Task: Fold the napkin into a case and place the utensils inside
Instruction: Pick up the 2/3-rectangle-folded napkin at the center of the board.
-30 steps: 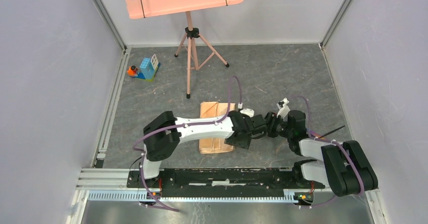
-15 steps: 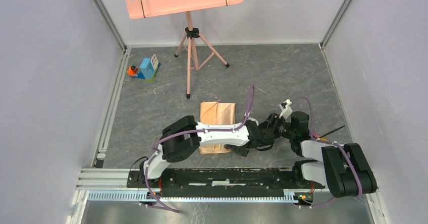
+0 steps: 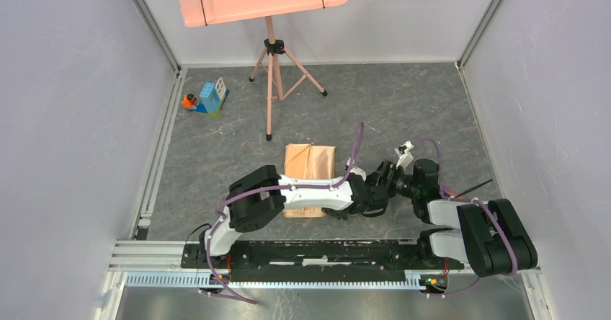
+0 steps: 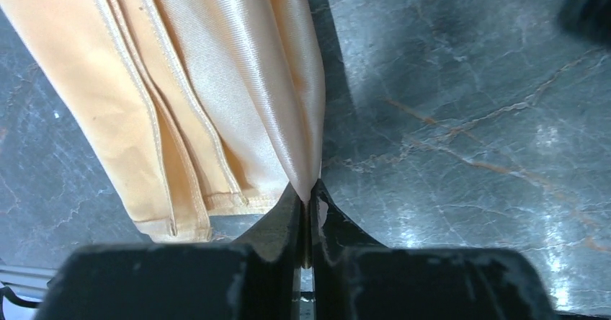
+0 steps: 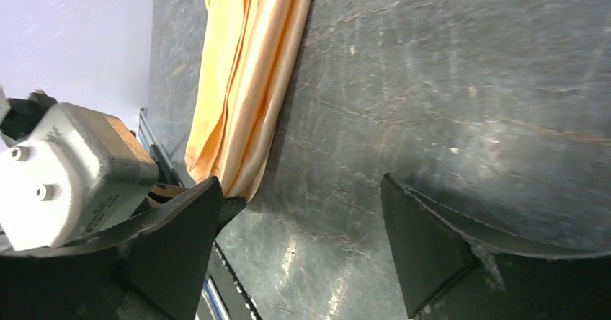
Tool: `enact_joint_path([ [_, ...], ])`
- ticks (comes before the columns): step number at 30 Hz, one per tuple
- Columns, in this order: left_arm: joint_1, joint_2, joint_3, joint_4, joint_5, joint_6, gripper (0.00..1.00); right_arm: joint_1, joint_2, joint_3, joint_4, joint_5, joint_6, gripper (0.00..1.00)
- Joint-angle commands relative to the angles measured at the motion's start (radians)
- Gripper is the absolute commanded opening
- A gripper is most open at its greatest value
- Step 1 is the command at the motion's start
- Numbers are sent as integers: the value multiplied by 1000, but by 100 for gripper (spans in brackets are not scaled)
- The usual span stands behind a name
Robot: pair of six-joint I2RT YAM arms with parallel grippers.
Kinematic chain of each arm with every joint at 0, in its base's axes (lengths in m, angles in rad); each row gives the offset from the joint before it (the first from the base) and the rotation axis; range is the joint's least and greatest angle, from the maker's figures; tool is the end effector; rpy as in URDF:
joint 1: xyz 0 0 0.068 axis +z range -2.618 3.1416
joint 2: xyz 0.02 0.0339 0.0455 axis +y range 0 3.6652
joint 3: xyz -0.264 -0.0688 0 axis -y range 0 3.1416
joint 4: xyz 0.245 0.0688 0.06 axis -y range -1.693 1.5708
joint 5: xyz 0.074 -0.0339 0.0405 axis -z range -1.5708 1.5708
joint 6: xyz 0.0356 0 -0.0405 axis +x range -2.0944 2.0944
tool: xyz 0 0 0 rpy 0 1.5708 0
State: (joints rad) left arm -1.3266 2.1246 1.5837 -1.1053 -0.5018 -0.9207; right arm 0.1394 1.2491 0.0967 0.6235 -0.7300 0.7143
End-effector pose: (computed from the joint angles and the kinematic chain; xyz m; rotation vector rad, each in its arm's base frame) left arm 0.1114 -0.3761 0.1584 0.5686 2.6339 0.3903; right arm 0.1727 0.0482 0.1137 0.1579 2.2016 1.2621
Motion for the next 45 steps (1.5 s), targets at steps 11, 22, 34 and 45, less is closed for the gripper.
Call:
enact_joint_path([
  [11, -2, -241, -108, 35, -87, -6, 2, 217, 294, 131, 324, 98, 330, 96],
  [22, 1, -272, -108, 41, -87, 9, 2, 348, 439, 224, 373, 215, 420, 89],
  [34, 5, -284, -116, 56, -78, 16, 2, 373, 556, 295, 426, 280, 430, 62],
  [45, 4, -318, -161, 114, -44, 21, 3, 367, 603, 326, 481, 301, 406, 29],
])
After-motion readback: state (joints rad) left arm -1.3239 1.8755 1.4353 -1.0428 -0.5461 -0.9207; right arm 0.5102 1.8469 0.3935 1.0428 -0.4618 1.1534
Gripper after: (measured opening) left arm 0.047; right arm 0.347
